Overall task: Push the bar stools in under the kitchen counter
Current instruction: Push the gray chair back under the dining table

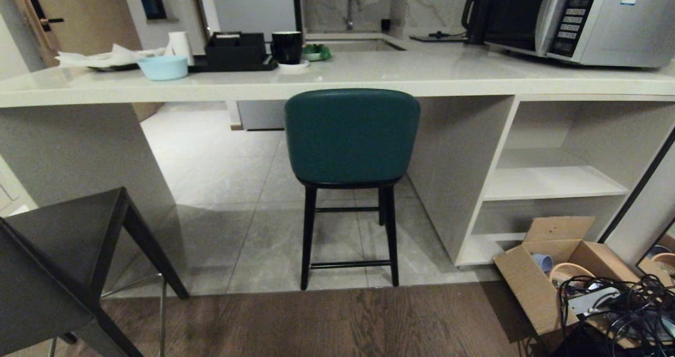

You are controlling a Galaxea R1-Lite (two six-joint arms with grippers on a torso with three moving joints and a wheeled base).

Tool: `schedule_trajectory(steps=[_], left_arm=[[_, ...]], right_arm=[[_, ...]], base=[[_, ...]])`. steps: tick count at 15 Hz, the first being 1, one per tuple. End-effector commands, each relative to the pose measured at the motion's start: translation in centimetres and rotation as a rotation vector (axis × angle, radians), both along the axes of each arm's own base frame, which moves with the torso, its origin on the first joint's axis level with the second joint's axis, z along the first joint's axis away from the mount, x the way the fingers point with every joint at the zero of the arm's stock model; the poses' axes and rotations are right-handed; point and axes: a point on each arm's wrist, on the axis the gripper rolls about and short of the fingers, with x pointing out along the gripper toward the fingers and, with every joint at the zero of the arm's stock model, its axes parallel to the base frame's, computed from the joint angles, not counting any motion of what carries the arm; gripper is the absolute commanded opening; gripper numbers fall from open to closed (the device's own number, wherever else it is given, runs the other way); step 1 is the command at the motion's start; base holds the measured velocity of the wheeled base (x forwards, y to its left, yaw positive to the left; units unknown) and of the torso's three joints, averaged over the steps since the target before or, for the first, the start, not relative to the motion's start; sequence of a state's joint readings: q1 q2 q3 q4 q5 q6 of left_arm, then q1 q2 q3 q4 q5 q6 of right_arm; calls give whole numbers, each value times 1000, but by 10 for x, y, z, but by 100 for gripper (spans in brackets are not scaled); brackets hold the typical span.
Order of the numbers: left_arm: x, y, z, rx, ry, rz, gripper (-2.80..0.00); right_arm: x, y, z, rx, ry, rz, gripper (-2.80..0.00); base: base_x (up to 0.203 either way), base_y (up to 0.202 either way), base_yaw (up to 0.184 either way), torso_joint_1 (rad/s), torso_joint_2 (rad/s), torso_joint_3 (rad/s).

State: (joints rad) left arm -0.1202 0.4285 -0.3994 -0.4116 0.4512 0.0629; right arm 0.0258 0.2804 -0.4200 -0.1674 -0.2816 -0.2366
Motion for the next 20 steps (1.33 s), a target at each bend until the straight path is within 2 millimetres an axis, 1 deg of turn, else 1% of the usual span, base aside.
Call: schedule_trajectory(steps=[1,2,3,5,6,7,8,9,10,12,13,14,16,17,18,20], left_arm=[[-25,3,-21,-23,1,10,-280],[-20,3,-30,-30,59,27,-280],[-20,3,-32,-27,82,45,-280],[-21,0,-34,-16,122,125,-280],[-23,-3,-34,8,114,73,-280],[-30,-5,-36,40,82,-41,-280],[-40,-7,-45,75,40,-147,-280],[-49,-9,-59,102,20,-217,-280],[-51,-10,-76,117,32,-258,-280],[-34,-10,-120,109,198,-318,-280],[-25,-11,-142,107,284,-333,-280],[-20,-11,-156,109,338,-344,-280],[-20,-11,-158,141,347,-354,-280],[-20,-11,-158,145,349,-356,-280],[-20,-11,-158,151,352,-356,-280],[-20,-11,-158,228,360,-357,-280]], right_arm=[[-40,0,-25,-7,-44,4,-280],[-46,1,-36,-12,-19,19,-280],[-48,2,-41,-11,5,30,-280],[-44,2,-46,-10,37,37,-280],[-43,2,-47,-6,41,38,-280],[-42,2,-49,7,43,43,-280],[-41,2,-51,28,46,47,-280],[-38,2,-54,38,59,51,-280],[-34,2,-61,37,85,64,-280],[-21,4,-81,45,155,156,-280],[-12,5,-95,62,190,204,-280],[-5,6,-110,71,219,228,-280],[6,6,-134,90,253,253,-280],[6,7,-138,155,278,275,-280],[6,7,-138,182,280,287,-280],[6,7,-137,181,272,289,-280]], base=[[0,0,0,0,0,0],[0,0,0,0,0,0],[0,0,0,0,0,0],[0,0,0,0,0,0],[0,0,0,0,0,0],[0,0,0,0,0,0],[0,0,0,0,0,0],[0,0,0,0,0,0],[0,0,0,0,0,0],[0,0,0,0,0,0],[0,0,0,0,0,0],[0,0,0,0,0,0],[0,0,0,0,0,0],[0,0,0,0,0,0],[0,0,0,0,0,0],[0,0,0,0,0,0]])
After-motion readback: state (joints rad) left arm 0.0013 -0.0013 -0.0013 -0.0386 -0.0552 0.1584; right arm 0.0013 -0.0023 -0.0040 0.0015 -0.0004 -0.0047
